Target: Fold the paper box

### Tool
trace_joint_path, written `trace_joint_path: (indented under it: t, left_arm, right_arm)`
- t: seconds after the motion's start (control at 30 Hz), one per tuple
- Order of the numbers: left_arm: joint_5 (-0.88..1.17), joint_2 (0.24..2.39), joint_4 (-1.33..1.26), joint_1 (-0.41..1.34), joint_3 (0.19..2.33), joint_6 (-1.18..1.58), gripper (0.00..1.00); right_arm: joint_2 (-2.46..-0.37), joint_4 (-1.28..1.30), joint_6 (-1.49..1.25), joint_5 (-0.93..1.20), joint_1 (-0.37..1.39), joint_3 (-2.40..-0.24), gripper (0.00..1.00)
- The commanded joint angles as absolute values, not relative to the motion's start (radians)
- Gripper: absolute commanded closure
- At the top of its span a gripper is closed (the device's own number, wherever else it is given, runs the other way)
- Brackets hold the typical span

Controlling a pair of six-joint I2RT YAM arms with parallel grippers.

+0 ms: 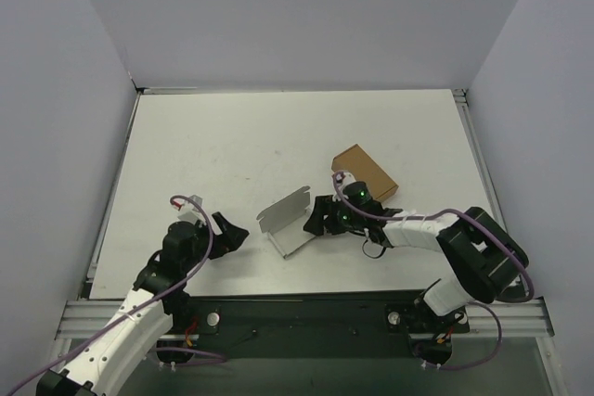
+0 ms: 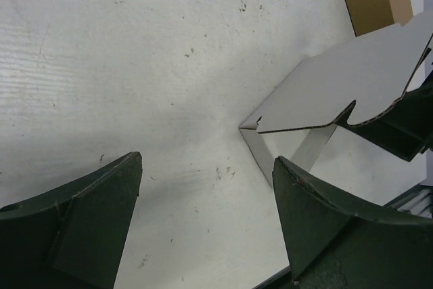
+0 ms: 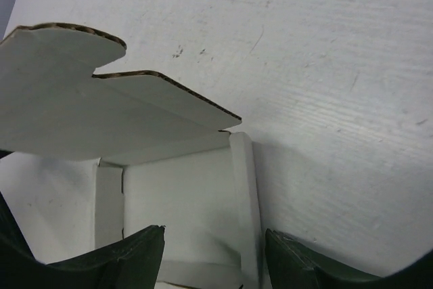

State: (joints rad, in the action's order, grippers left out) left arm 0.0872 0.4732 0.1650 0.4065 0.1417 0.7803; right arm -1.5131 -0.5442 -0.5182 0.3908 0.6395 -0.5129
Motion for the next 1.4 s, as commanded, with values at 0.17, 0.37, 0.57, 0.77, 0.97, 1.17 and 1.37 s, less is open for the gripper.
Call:
trace_joint_path:
  t: [0.17, 0.37, 0.57, 0.77, 0.97, 1.17, 1.37]
  left_arm:
    - [0.081, 0.549, 0.087, 0.403, 0.199, 0.790, 0.10]
    - [0.095, 0.580, 0.135, 0.402, 0.253, 0.648, 0.10]
    - [0.190, 0.603, 0.066, 0.408, 0.262, 0.508, 0.10]
    - [0.213, 0.676, -0.113, 0.408, 0.244, 0.431, 0.10]
    - [0.330, 0.791, -0.317, 0.410, 0.226, 0.374, 0.17]
    - [0.304, 0.828, -0.397, 0.416, 0.207, 0.313, 0.18]
    - [0.318, 0.891, -0.443, 0.417, 0.215, 0.281, 0.30]
  right_arm:
    - [-1.332, -0.497, -0.669, 0.198, 0.807, -0.405, 0.39]
    - [-1.126, -0.229, -0.629, 0.003, 0.808, -0.431, 0.39]
    - [-1.014, -0.224, -0.519, 0.128, 0.698, -0.420, 0.40]
    - [-1.054, -0.278, -0.368, 0.242, 0.667, -0.457, 0.40]
    - [-1.146, -0.420, -0.304, 0.298, 0.657, -0.480, 0.40]
    - [-1.258, -0.566, -0.236, 0.336, 0.657, -0.505, 0.39]
    - [-1.330, -0.603, -0.207, 0.357, 0.652, -0.551, 0.39]
